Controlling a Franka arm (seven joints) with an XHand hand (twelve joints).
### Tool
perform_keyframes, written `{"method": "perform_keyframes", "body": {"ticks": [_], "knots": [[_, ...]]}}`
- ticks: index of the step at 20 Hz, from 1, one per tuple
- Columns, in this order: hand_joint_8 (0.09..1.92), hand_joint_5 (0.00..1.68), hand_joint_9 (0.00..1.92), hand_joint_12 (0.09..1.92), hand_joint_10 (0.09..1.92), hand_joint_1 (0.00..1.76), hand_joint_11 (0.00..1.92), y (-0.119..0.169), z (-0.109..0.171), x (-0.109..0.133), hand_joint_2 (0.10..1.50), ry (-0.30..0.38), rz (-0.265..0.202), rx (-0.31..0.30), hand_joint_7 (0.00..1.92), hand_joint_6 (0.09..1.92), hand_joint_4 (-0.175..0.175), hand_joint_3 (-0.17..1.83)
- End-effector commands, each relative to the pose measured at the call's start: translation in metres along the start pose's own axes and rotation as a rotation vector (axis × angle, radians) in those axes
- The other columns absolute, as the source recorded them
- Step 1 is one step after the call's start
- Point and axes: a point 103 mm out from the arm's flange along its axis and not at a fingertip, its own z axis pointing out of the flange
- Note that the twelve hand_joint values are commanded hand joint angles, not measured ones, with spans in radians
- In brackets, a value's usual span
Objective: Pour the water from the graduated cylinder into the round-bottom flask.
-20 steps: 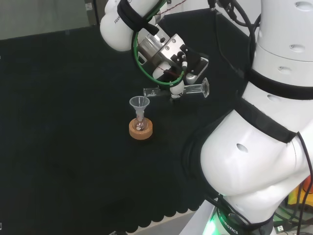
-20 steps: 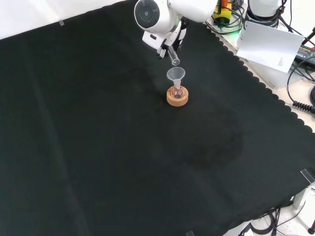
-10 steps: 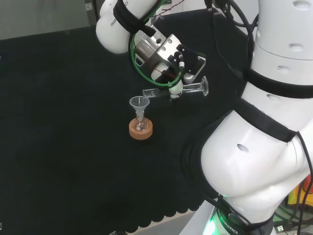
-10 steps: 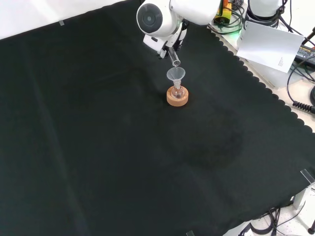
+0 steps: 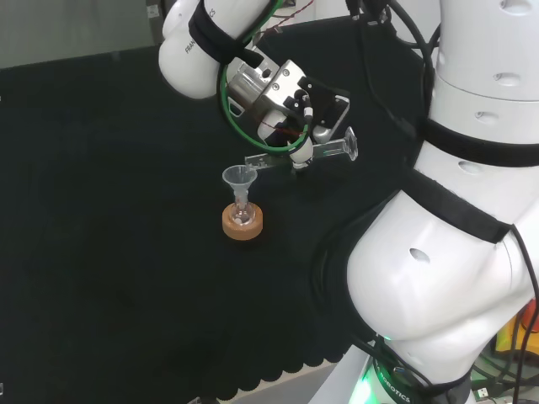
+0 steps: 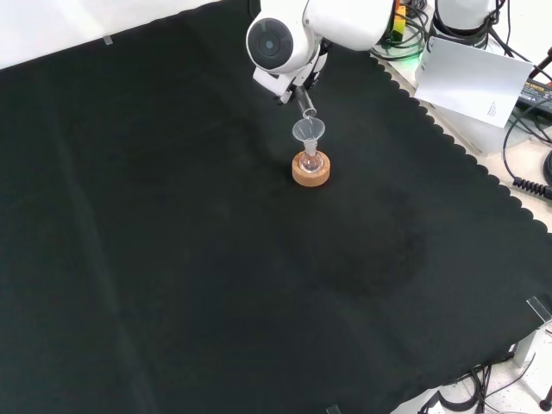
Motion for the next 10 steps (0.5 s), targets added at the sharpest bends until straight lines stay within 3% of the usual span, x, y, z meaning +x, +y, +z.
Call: {"method": "perform_keyframes", "body": {"ticks": [1, 10], "knots": [[0.99, 0.98, 1.39, 0.75, 0.09, 1.26, 1.23, 0.0004, -0.0037, 0.0001, 1.11, -0.028, 0.011, 0.007, 1.01, 1.00, -0.175, 0.00], [0.99, 0.98, 1.40, 0.75, 0.09, 1.26, 1.23, 0.0006, -0.0097, 0.0013, 1.11, -0.076, 0.023, 0.011, 1.01, 1.00, -0.175, 0.00]]}}
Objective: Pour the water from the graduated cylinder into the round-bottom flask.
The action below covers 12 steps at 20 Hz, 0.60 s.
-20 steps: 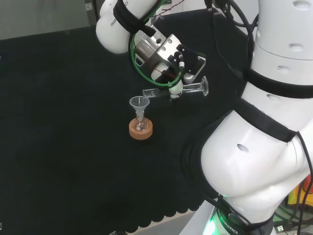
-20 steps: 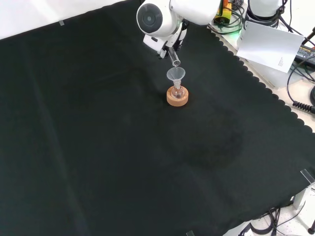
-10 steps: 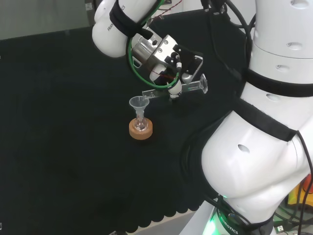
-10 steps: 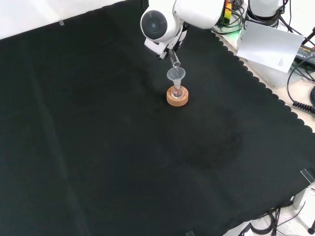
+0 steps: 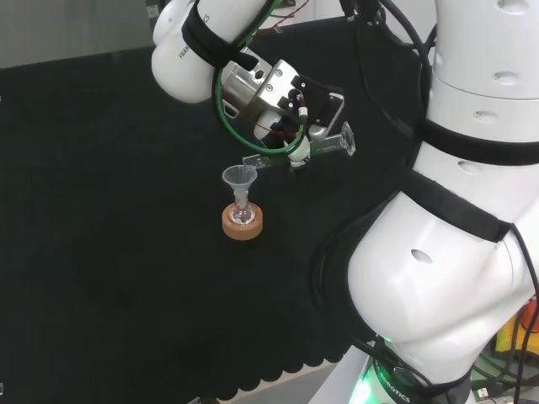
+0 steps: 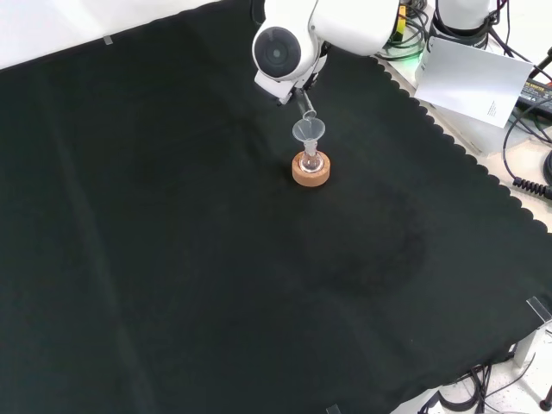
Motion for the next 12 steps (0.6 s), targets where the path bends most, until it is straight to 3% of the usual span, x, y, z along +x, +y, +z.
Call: {"method": "perform_keyframes", "body": {"ticks": [1, 12], "knots": [[0.99, 0.98, 1.40, 0.75, 0.09, 1.26, 1.23, -0.0007, -0.0031, 0.0003, 1.11, -0.023, 0.011, 0.005, 1.01, 1.00, -0.175, 0.00], [1.00, 0.97, 1.40, 0.74, 0.09, 1.26, 1.23, -0.0028, -0.0046, -0.0010, 1.11, -0.039, 0.022, 0.002, 1.00, 1.01, -0.175, 0.00]]}}
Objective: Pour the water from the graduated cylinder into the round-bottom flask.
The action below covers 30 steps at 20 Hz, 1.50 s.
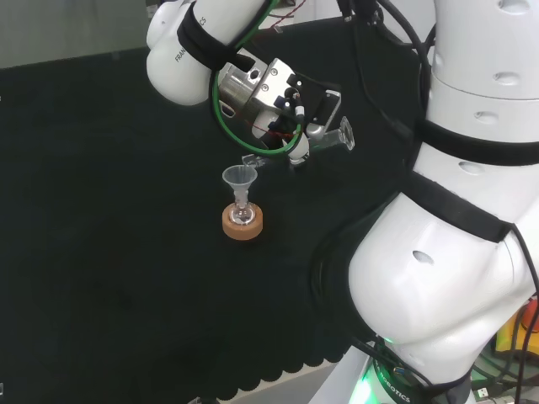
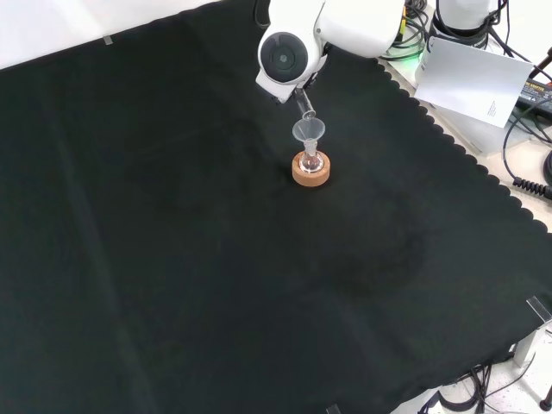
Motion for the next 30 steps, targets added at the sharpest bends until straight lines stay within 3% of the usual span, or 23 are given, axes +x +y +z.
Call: {"method": "perform_keyframes", "body": {"ticks": [1, 9, 15, 24, 30], "knots": [[1.00, 0.97, 1.40, 0.74, 0.09, 1.26, 1.23, 0.000, 0.001, 0.000, 1.11, 0.001, -0.003, -0.004, 1.00, 1.01, -0.175, 0.00], [1.00, 0.97, 1.40, 0.74, 0.09, 1.26, 1.23, 0.003, 0.001, 0.001, 1.11, 0.041, -0.020, -0.037, 1.00, 1.01, -0.175, 0.00], [1.00, 0.97, 1.40, 0.74, 0.09, 1.26, 1.23, 0.007, 0.006, -0.004, 1.11, 0.190, -0.073, -0.091, 1.00, 1.01, -0.175, 0.00], [1.00, 0.97, 1.40, 0.74, 0.09, 1.26, 1.23, 0.016, 0.016, -0.018, 1.11, 0.378, -0.130, -0.244, 1.00, 1.01, -0.175, 0.00], [1.01, 0.97, 1.39, 0.74, 0.09, 1.26, 1.23, 0.027, 0.020, -0.030, 1.12, 0.488, -0.164, -0.389, 1.00, 1.02, -0.175, 0.00]]}}
